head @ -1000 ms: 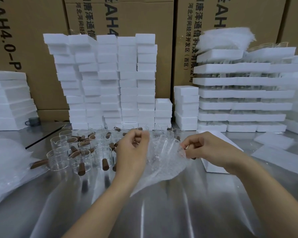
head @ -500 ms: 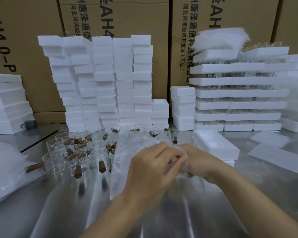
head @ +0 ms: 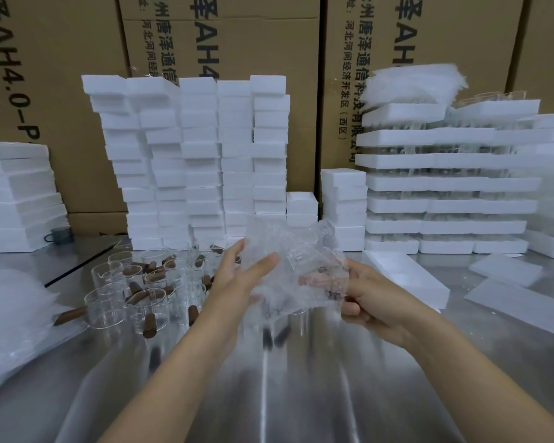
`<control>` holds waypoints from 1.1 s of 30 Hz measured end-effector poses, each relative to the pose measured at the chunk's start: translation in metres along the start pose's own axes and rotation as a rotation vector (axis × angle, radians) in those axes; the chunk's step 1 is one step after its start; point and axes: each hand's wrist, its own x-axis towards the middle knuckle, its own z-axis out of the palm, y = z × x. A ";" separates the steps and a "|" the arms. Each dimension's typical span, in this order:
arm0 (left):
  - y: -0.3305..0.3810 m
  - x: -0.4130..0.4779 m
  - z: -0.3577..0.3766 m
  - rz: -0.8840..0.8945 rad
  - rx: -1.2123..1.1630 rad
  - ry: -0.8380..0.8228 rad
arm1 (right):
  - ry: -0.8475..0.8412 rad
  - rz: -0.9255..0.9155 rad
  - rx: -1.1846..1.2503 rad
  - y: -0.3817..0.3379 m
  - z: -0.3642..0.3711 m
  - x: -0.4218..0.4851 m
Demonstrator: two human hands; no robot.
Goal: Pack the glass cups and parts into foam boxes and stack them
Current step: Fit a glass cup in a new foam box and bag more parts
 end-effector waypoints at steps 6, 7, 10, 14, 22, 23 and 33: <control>-0.004 -0.001 0.005 0.113 0.027 -0.082 | -0.053 -0.035 -0.089 0.000 0.011 -0.005; -0.004 -0.001 0.006 0.138 0.028 -0.089 | -0.048 -0.035 -0.108 0.000 0.013 -0.005; -0.005 -0.003 0.006 0.167 0.019 -0.112 | -0.026 -0.048 -0.247 0.000 0.019 -0.008; -0.011 -0.003 0.008 0.172 0.098 -0.174 | -0.043 -0.090 -0.222 -0.001 0.022 -0.014; -0.012 -0.004 0.007 0.161 0.262 -0.278 | -0.167 -0.059 0.010 -0.005 0.022 -0.020; -0.010 -0.005 0.007 0.143 0.247 -0.295 | -0.182 -0.062 0.035 -0.006 0.022 -0.021; -0.003 -0.004 0.002 0.112 0.138 -0.332 | -0.057 -0.068 0.049 -0.001 0.020 -0.018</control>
